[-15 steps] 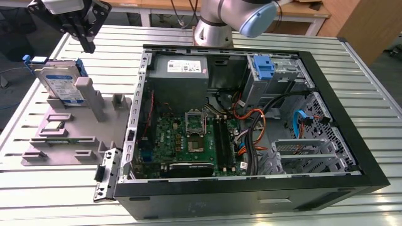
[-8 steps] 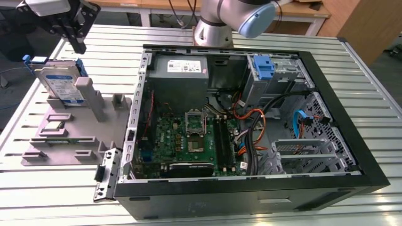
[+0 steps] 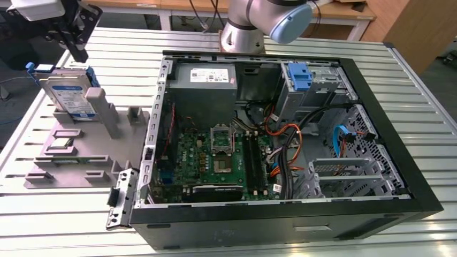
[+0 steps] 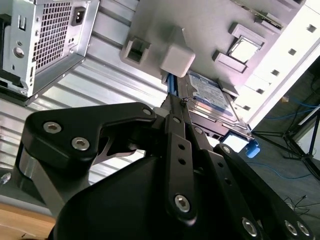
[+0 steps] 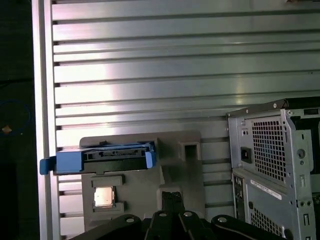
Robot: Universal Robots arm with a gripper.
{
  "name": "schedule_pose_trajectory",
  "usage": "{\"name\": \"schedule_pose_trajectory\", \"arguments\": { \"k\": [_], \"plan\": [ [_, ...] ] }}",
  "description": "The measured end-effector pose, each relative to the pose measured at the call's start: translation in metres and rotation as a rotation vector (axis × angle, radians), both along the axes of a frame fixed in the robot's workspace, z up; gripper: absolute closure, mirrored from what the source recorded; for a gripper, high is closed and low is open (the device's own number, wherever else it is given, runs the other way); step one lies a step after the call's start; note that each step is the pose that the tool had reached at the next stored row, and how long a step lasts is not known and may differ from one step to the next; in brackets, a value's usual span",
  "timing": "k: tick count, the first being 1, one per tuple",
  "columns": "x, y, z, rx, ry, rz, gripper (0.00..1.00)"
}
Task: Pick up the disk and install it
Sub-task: 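Reach for the disk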
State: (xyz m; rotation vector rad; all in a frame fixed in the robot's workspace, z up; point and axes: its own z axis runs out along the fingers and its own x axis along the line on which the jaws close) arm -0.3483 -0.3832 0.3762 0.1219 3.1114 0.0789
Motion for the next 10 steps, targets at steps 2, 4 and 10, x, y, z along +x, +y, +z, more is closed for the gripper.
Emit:
{"name": "schedule_pose_trajectory", "arguments": {
  "k": [2, 4, 10],
  "plan": [
    [-0.0028, 0.0003, -0.0012, 0.0, 0.0001, 0.0, 0.9],
    [-0.0058, 0.0007, -0.0024, 0.0, 0.0001, 0.0, 0.9],
    [-0.0122, 0.0012, -0.0052, 0.0015, -0.0001, 0.0, 0.9]
  ]
}}
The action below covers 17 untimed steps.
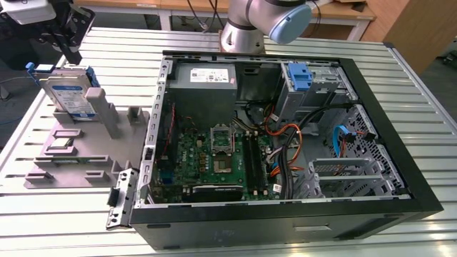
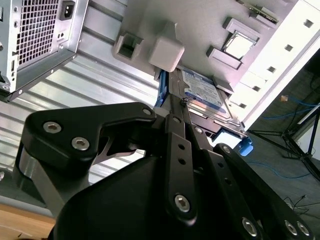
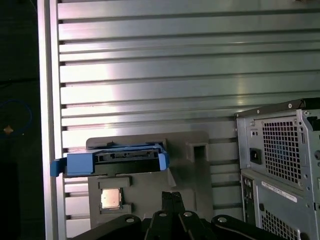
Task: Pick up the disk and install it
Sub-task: 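Reach for the disk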
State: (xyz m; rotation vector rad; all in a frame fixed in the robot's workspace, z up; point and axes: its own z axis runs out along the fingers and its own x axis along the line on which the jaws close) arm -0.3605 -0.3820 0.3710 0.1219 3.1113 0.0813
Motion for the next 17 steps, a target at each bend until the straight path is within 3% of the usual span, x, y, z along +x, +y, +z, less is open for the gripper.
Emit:
{"name": "schedule_pose_trajectory", "arguments": {
  "k": [6, 7, 11, 12, 17],
  "plan": [
    [-0.0002, 0.0, -0.0002, -0.0002, 0.0026, 0.0, 0.9],
    [-0.0002, 0.0001, -0.0003, -0.0002, 0.012, 0.0, 0.9],
    [0.0, 0.0, -0.0013, -0.0001, 0.0709, 0.0, 0.9],
    [-0.0001, 0.0, -0.0015, -0.0001, 0.0761, 0.0, 0.9],
    [-0.0001, 0.0, -0.0014, -0.0002, 0.0805, 0.0, 0.9]
  ]
}}
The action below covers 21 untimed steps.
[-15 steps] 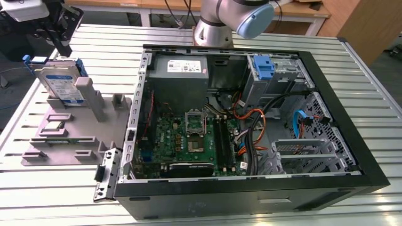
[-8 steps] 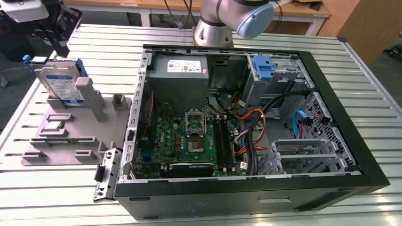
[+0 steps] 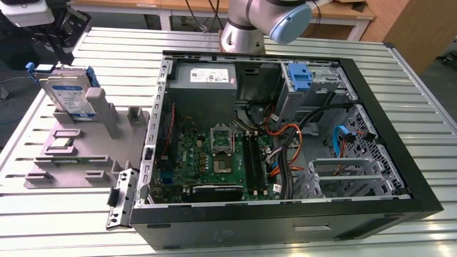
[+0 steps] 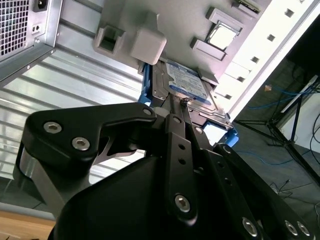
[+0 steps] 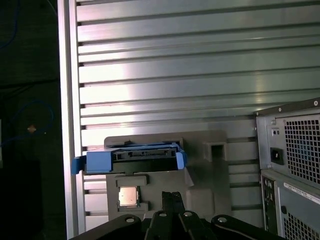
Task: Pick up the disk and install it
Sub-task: 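Reach for the disk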
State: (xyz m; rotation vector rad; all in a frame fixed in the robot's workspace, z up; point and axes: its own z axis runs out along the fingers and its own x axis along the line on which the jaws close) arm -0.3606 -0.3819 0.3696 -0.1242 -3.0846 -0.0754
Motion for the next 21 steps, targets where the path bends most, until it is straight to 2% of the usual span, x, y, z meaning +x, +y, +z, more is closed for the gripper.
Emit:
{"name": "schedule_pose_trajectory", "arguments": {
  "k": [5, 21],
  "plan": [
    [0.0001, 0.0006, -0.0003, 0.0, 0.001, 0.002, 0.9],
    [-0.0011, 0.0105, -0.0048, 0.0001, 0.0008, 0.018, 0.9]
  ]
}}
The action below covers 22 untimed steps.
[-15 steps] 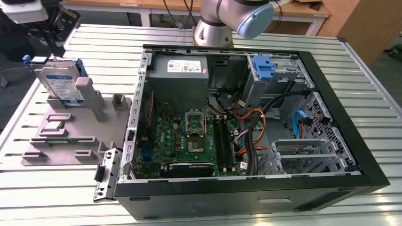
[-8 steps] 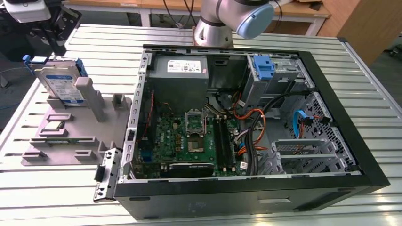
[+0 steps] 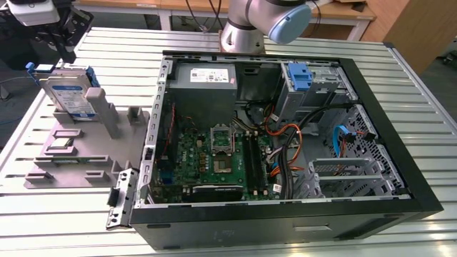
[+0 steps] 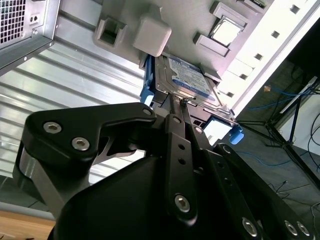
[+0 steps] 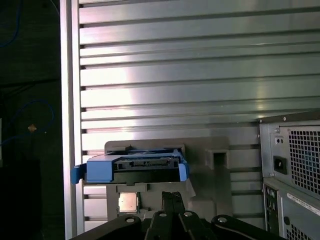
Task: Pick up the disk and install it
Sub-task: 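Reach for the disk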
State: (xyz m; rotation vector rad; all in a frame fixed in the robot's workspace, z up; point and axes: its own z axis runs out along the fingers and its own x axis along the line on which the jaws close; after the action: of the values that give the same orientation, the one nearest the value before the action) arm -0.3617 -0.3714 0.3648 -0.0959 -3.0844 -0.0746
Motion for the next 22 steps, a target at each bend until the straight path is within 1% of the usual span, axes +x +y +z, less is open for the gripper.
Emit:
{"name": "schedule_pose_trajectory", "arguments": {
  "k": [13, 22],
  "plan": [
    [-0.0106, 0.006, -0.0046, 0.0, 0.0, 0.003, 0.9],
    [-0.0171, 0.0085, -0.0069, 0.0, 0.0001, 0.004, 0.9]
  ]
}}
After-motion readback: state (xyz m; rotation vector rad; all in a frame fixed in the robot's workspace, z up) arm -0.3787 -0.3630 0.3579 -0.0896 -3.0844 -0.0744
